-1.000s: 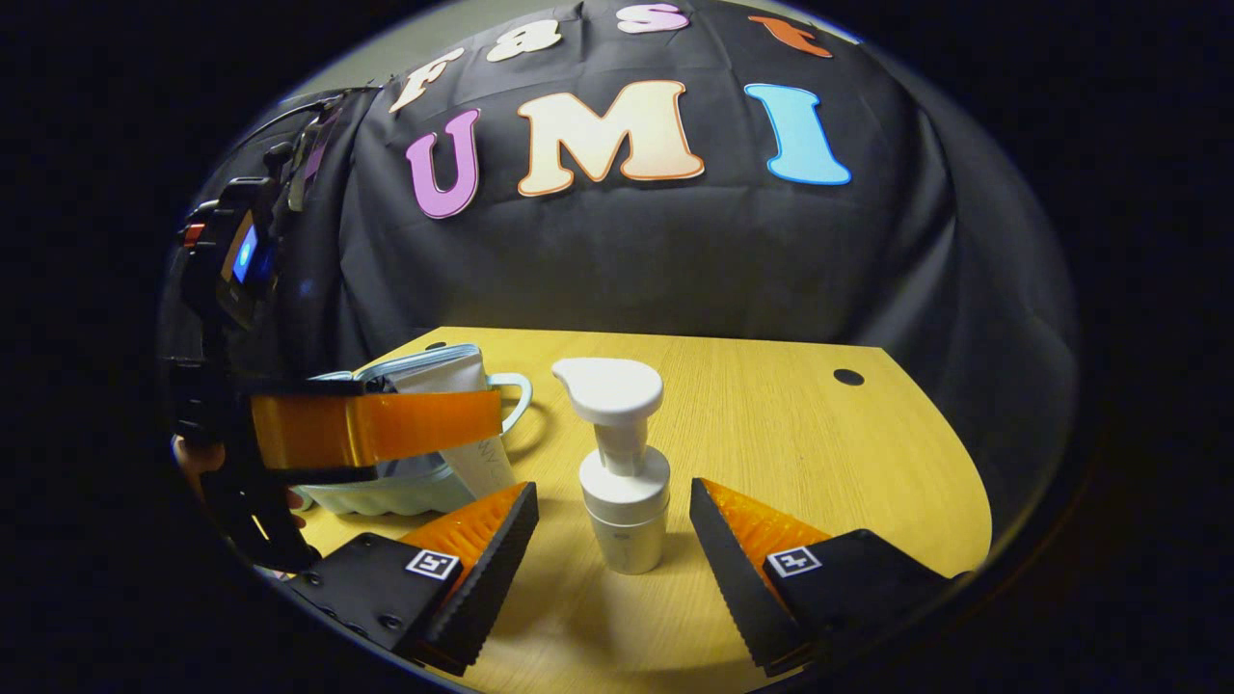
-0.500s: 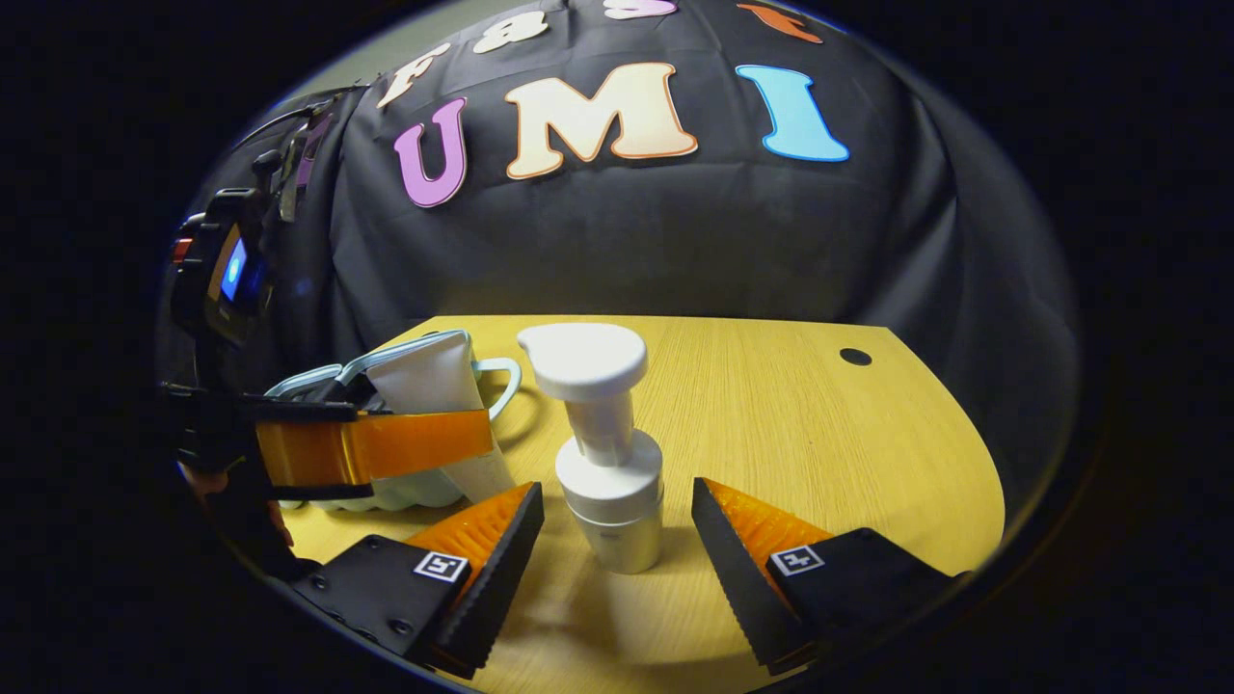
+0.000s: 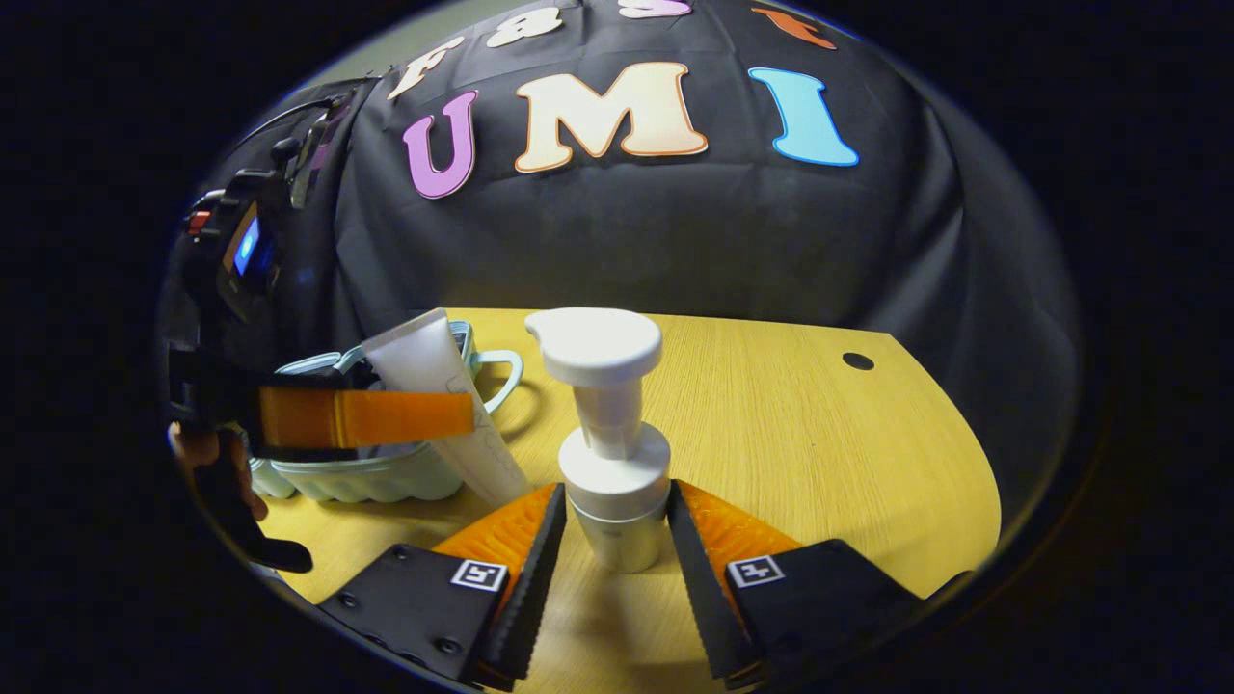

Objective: First open the suitcase, pack the skin care products into it, and then close the suitcase.

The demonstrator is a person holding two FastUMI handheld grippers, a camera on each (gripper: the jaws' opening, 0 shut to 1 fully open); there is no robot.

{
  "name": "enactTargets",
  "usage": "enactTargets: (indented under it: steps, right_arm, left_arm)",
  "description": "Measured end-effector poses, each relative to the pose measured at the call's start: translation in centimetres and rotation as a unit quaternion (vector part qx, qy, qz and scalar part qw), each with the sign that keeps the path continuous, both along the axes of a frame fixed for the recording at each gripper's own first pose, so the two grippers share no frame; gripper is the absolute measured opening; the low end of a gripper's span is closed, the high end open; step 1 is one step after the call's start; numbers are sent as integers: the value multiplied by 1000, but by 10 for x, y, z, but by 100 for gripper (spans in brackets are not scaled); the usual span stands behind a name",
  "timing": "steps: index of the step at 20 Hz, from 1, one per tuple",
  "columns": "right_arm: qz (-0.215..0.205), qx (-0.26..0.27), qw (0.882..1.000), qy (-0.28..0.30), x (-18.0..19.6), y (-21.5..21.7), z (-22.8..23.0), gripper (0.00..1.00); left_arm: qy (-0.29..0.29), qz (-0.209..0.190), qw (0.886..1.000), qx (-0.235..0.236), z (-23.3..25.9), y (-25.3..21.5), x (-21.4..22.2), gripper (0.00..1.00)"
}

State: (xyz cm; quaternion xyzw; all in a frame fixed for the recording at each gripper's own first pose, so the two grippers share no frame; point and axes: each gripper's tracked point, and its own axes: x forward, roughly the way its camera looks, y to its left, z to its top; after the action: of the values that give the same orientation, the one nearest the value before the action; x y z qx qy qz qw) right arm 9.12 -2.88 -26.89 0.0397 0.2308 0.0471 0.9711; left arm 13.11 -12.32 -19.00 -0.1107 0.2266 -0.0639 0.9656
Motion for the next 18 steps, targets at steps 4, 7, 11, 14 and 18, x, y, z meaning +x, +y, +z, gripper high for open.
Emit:
enactTargets:
  steps: [4,7,11,14,18]
  right_arm:
    - [-2,7,1000,2,3,-1,-2,63]
    - [-8,10,1000,11,2,-3,-2,61]
    - [-5,-3,1000,10,1,-4,9,61]
    - [6,-3,1000,14,-3,3,24,61]
    - [38,2,999,28,-14,30,51,60]
  left_arm:
    - [-41,2,999,-22,53,10,-5,20]
    - [-50,7,998,-31,90,37,-13,23]
    - [-16,31,999,-26,99,90,-32,20]
    - [44,45,998,-27,74,127,-47,20]
    - [130,67,988,-43,31,160,-59,20]
